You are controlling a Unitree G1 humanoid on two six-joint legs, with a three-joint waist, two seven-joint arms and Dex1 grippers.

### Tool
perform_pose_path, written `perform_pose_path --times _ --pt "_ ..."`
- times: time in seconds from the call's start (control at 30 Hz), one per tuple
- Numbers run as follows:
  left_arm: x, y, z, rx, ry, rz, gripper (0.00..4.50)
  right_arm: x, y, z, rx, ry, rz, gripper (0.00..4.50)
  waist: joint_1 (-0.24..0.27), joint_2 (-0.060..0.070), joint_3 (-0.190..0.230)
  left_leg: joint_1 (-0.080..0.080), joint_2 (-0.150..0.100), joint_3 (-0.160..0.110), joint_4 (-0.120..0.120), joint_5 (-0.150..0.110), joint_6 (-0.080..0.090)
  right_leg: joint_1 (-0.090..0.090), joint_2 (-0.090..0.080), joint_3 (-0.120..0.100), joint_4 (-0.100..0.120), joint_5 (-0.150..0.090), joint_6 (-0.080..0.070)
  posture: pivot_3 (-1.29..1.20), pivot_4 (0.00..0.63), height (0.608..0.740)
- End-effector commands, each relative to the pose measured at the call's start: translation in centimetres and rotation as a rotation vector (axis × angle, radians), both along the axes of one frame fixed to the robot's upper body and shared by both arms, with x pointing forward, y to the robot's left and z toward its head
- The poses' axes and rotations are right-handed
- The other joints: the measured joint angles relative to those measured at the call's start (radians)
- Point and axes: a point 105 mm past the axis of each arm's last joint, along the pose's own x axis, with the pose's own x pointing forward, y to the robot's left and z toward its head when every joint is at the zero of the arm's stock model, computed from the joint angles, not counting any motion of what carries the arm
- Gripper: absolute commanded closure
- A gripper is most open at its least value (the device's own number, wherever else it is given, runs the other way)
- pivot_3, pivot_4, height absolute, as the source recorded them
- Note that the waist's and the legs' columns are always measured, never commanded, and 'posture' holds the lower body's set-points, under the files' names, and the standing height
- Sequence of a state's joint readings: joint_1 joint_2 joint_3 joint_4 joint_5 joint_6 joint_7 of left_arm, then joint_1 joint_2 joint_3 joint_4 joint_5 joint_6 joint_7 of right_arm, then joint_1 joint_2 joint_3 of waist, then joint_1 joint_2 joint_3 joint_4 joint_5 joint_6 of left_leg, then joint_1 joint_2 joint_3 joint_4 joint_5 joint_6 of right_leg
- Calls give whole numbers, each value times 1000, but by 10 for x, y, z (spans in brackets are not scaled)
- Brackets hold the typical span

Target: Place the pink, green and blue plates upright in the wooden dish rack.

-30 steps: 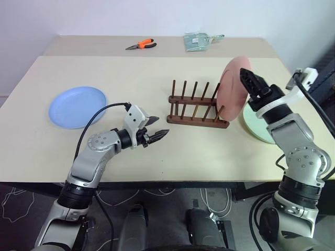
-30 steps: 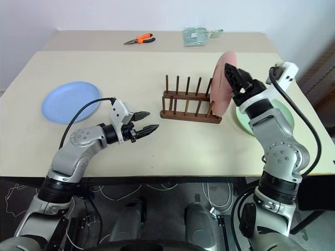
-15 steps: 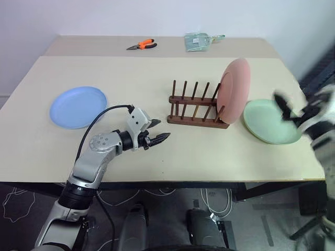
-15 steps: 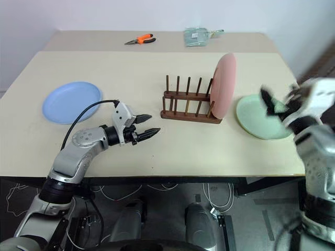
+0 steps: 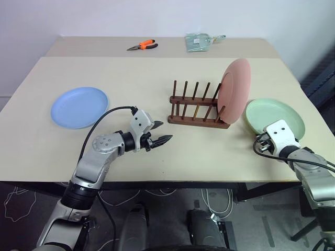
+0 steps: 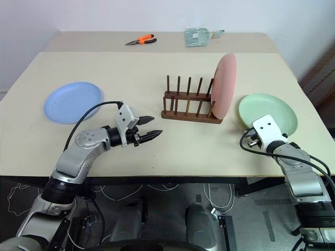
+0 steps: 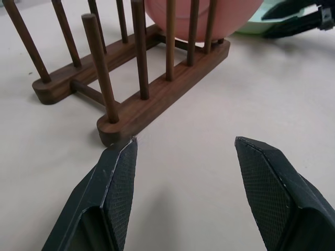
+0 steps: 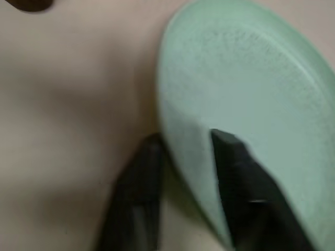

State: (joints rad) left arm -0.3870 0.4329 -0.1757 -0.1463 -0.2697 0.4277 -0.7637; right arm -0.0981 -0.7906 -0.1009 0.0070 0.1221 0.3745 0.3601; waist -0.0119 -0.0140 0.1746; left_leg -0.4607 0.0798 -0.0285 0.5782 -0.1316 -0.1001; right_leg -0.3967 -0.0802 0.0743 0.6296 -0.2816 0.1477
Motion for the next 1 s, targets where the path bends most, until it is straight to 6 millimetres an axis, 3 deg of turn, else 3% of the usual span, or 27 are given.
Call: perform_pose_path --times 0.03,0.13,0.27,0.33,0.43,0.5,0.63,0.73,0.8,0.9,1.0 --pt "-1 1 8 -1 -48 -4 1457 4 -5 21 -23 -101 -17 4445 0 0 0 0 0 0 0 0 0 0 0 0 0 0 0 0 150 740" --pt "-1 0 9 -6 -49 -4 1457 8 -8 49 -45 -235 -35 4445 0 0 0 0 0 0 0 0 0 0 0 0 0 0 0 0 150 740" --pt "2 1 7 -2 -52 1 1457 9 -5 140 -27 -608 -77 4445 -5 2 1 0 0 0 0 0 0 0 0 0 1 0 0 0 150 740" --pt "3 2 7 -1 -52 6 1457 6 2 167 11 -712 -54 4445 -6 4 1 0 0 0 0 0 0 -1 0 0 1 0 0 0 150 740" --pt "9 8 7 4 -66 35 1457 -6 39 227 279 -891 145 4445 -5 4 1 0 0 0 -1 0 0 0 1 0 1 0 1 0 150 740" --pt "14 13 9 1 -78 60 1457 -17 66 250 465 -908 315 4445 -3 4 1 0 0 0 -1 0 0 0 1 0 1 0 1 0 150 740" --pt "20 24 12 1 -113 100 1457 -45 124 269 822 -798 675 4445 1 3 1 0 0 -1 -1 0 0 1 0 -1 1 0 1 0 150 740" --pt "22 30 13 -7 -115 124 1457 -53 149 275 1164 -711 785 4445 -2 3 1 0 1 -1 -1 0 0 1 0 0 1 0 0 0 150 740" --pt "21 31 13 -5 -117 125 1457 -55 165 270 1242 -645 816 4445 -3 3 1 0 1 -1 -1 0 0 1 0 0 2 0 0 0 150 740" --pt "20 29 12 -2 -119 123 1457 -30 194 236 1287 -496 682 4445 -3 4 1 0 1 -1 -1 0 0 0 0 0 2 0 0 0 150 740" --pt "20 28 11 -1 -117 121 1457 -10 195 215 1311 -459 548 4445 -2 4 1 0 1 -1 -1 0 0 -1 1 0 2 0 0 0 150 740"
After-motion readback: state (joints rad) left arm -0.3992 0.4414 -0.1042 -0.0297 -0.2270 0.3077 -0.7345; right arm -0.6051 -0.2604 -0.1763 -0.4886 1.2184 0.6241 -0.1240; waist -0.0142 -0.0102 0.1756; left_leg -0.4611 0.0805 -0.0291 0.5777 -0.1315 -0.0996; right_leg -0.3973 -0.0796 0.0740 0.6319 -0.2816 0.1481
